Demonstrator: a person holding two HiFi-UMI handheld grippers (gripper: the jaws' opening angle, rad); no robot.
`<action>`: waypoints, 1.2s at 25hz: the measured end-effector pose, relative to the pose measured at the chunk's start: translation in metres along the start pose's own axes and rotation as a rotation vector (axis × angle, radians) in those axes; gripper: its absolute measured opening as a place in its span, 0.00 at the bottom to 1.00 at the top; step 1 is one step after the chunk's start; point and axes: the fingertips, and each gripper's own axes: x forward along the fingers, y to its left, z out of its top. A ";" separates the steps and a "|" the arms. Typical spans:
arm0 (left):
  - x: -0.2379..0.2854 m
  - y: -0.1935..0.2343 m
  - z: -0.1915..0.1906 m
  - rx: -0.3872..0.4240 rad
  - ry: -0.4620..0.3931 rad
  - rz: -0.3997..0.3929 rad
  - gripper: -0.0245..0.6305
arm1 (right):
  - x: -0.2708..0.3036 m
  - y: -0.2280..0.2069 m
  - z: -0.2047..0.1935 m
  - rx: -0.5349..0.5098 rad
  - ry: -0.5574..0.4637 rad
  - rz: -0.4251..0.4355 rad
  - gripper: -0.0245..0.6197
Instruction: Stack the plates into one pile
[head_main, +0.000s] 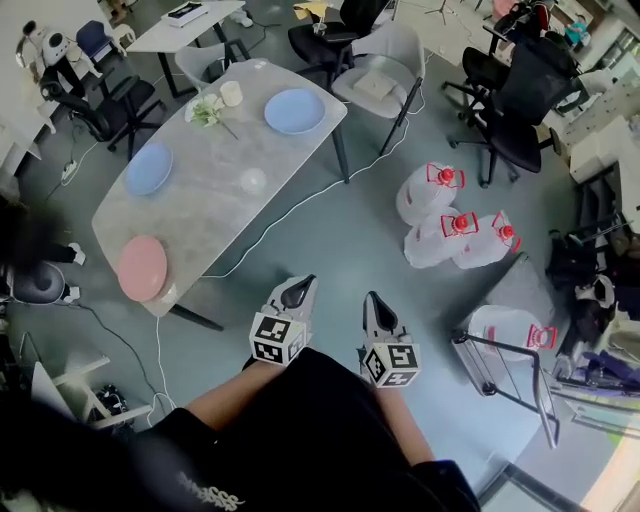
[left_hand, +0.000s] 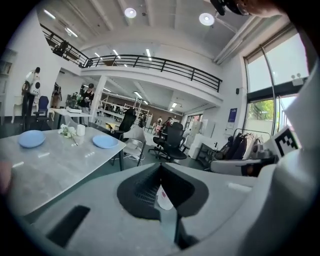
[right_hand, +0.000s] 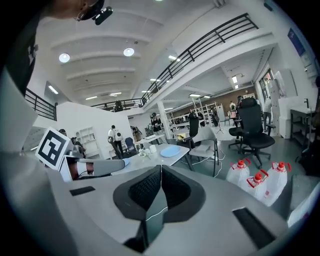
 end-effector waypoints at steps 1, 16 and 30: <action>0.011 0.009 0.008 -0.005 0.005 -0.012 0.06 | 0.012 -0.005 0.006 0.003 0.002 -0.017 0.06; 0.104 0.213 0.112 -0.012 0.001 -0.023 0.06 | 0.224 0.012 0.077 0.000 0.034 -0.053 0.06; 0.139 0.270 0.137 -0.016 -0.024 0.008 0.06 | 0.306 0.010 0.100 -0.012 0.057 -0.037 0.06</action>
